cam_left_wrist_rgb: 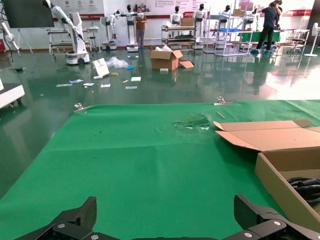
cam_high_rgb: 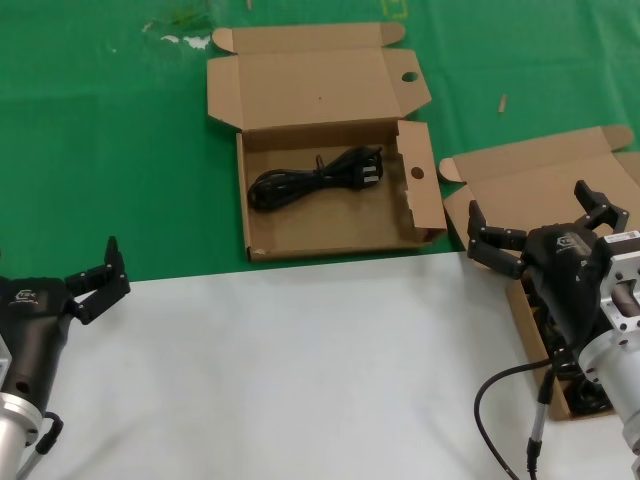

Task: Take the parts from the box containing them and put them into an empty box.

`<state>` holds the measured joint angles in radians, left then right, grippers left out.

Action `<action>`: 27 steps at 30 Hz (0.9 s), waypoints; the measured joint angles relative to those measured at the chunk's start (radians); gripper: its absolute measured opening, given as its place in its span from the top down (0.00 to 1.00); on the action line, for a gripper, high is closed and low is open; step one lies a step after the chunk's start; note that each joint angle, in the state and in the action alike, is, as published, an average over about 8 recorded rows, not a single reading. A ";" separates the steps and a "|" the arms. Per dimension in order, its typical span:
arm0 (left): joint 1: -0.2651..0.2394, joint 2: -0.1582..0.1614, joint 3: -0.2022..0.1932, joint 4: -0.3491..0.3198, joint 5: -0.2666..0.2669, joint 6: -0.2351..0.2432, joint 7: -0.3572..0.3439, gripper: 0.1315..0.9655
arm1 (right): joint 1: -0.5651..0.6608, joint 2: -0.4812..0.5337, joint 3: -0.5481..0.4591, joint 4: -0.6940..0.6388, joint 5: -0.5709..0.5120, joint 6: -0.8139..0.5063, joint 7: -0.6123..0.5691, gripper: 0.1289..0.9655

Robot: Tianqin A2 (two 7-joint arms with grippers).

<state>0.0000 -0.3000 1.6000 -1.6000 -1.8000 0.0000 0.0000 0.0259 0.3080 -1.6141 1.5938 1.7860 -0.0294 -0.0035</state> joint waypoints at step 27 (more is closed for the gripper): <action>0.000 0.000 0.000 0.000 0.000 0.000 0.000 0.00 | 0.000 0.000 0.000 0.000 0.000 0.000 0.000 0.00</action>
<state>0.0000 -0.3000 1.6000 -1.6000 -1.8000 0.0000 0.0000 0.0259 0.3080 -1.6141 1.5938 1.7860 -0.0294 -0.0035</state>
